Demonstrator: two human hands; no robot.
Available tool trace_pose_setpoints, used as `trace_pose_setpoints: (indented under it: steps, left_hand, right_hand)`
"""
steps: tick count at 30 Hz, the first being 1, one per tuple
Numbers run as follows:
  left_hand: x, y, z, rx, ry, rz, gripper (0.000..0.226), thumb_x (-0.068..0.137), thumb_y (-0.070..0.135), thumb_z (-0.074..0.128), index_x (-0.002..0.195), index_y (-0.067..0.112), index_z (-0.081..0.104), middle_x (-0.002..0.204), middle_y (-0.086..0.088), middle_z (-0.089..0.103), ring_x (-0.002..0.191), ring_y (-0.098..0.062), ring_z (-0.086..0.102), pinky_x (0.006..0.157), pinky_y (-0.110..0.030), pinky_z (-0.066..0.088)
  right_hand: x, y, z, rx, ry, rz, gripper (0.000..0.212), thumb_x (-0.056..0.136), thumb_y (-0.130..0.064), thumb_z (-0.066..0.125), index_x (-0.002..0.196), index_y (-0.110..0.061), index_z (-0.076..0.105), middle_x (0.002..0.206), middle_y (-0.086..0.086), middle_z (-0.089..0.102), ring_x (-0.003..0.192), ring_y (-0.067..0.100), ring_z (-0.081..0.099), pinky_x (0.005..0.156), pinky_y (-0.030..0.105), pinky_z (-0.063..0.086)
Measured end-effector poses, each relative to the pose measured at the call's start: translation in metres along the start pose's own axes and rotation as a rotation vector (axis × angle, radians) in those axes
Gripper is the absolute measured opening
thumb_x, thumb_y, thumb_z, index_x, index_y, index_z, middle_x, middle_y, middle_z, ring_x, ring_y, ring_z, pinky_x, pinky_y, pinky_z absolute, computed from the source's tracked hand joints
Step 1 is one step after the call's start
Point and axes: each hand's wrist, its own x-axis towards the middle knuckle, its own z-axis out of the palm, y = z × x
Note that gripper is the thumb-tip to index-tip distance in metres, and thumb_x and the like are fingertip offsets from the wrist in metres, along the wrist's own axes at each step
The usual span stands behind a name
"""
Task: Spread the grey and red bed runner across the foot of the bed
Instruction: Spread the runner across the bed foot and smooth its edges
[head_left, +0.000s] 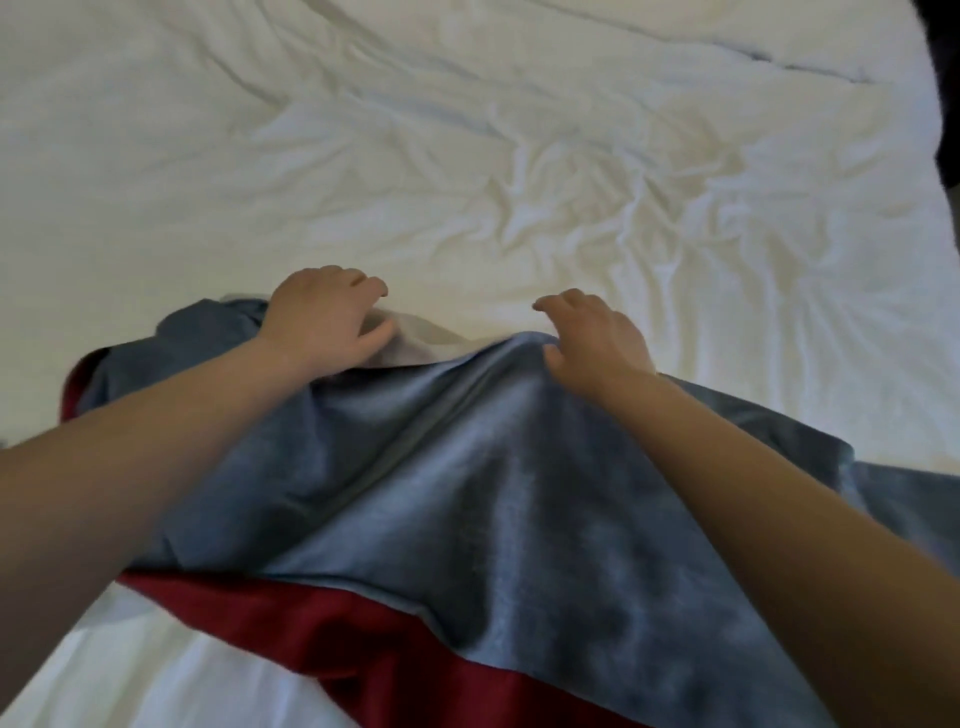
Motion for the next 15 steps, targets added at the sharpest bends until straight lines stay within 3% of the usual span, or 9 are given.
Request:
trace_pose_setpoints:
  steps: [11,15]
  left_hand:
    - [-0.060,-0.125,-0.003,-0.076,0.033,-0.076,0.038,0.089,0.045,0.046,0.112,0.017,0.060,0.104,-0.005,0.065,0.094,-0.029,0.059,0.072,-0.038,0.048]
    - [-0.104,-0.173,-0.002,-0.207,0.037,-0.286,0.034,0.093,0.027,0.042,0.124,0.018,0.053,0.119,-0.008,0.059,0.101,-0.032,0.057,0.072,-0.039,0.047]
  right_hand:
    - [0.062,-0.199,0.036,0.044,-0.060,-0.156,0.048,0.090,-0.027,0.050,0.136,-0.022,0.040,0.130,0.005,0.049,0.117,0.028,0.047,0.087,0.041,0.042]
    - [0.081,-0.267,0.040,0.100,-0.042,-0.270,0.044,0.091,-0.026,0.047,0.135,-0.021,0.043,0.131,0.003,0.049,0.118,0.027,0.046,0.092,0.041,0.042]
